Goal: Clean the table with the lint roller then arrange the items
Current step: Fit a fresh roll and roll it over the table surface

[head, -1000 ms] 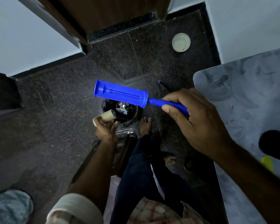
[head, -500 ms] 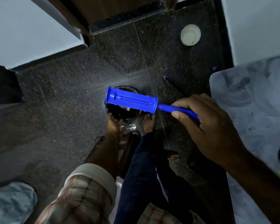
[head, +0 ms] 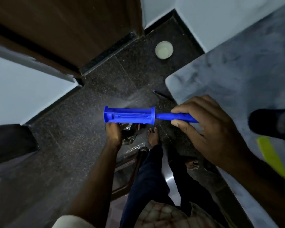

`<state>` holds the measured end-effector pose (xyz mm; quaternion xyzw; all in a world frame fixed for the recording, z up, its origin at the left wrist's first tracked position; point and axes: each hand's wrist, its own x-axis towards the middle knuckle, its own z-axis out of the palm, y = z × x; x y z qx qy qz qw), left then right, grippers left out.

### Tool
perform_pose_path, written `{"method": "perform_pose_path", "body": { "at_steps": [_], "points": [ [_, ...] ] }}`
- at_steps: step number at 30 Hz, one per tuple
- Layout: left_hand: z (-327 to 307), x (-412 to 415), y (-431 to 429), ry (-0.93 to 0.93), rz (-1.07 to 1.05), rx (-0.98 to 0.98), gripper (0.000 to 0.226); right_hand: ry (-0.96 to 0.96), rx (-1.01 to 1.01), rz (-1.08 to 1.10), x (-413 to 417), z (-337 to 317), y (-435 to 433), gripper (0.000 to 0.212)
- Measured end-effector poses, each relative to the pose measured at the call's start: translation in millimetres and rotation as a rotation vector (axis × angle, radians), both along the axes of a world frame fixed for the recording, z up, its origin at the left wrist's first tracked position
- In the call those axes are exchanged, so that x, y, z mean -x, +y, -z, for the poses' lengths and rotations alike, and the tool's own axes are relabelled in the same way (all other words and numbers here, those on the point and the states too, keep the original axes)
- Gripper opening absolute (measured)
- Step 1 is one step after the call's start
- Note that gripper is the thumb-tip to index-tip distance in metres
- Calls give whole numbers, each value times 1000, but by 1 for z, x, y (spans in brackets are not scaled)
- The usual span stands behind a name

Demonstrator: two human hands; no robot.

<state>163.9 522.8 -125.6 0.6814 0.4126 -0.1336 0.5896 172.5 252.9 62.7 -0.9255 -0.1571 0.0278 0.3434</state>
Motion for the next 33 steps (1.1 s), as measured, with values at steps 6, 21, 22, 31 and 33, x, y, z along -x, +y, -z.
{"method": "perform_pose_path", "body": {
  "at_steps": [6,21,22,31,33],
  "points": [
    [-92,-5,-66,-239,146,-17,30,-57,-47,128,47,-40,-66,14],
    [-227,29,-338,-703,1064,205,20,-276,-20,759,239,-117,-248,15],
    [-229,38,-365,-690,1133,273,17,-279,-7,800,254,-120,-256,14],
    [-223,150,-562,-653,1661,377,25,-334,52,1144,370,-127,-302,18],
    [-214,170,-588,-782,1749,338,23,-328,53,1201,386,-124,-309,20]
  ]
}}
